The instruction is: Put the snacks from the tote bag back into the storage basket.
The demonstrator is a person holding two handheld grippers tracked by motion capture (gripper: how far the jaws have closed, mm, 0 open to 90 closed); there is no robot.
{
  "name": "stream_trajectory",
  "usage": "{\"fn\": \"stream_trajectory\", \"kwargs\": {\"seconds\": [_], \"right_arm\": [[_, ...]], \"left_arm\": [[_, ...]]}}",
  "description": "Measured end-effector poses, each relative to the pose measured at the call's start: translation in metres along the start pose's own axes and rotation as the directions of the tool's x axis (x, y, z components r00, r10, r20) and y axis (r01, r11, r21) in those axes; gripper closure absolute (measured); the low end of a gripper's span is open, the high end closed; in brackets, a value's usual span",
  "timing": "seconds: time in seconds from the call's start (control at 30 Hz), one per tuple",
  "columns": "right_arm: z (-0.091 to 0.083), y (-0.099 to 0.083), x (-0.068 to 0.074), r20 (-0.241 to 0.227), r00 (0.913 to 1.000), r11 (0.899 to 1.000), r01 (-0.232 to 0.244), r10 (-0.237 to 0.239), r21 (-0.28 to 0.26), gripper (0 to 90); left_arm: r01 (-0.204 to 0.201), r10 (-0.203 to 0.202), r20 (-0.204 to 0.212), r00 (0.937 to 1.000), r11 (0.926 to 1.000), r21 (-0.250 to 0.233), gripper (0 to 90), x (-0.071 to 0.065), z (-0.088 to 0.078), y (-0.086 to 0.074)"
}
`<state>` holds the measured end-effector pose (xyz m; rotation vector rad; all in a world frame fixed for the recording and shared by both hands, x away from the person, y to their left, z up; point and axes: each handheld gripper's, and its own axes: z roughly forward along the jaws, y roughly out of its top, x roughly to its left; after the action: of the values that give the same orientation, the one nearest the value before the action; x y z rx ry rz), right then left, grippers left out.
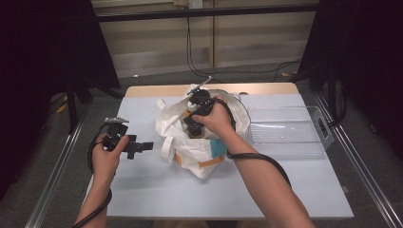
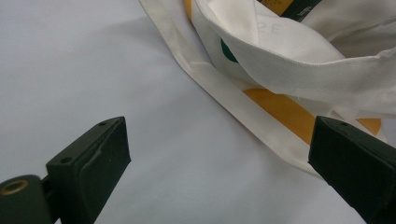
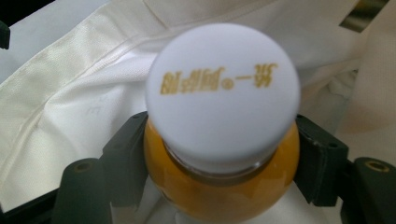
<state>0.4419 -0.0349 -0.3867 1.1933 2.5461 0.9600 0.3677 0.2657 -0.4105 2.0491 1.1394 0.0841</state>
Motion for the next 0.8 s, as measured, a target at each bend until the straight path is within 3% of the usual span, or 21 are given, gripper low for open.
{"fn": "stream_trajectory", "kwargs": {"seconds": [0.8], "right_arm": [[-0.016, 0.005, -0.005, -0.024, 0.9996, 0.999, -0.016, 0.017, 0.043, 30.3]], "left_arm": [[-0.003, 0.003, -0.007, 1.0, 1.0, 0.003, 5.1, -0.001, 0.0, -0.001]]}}
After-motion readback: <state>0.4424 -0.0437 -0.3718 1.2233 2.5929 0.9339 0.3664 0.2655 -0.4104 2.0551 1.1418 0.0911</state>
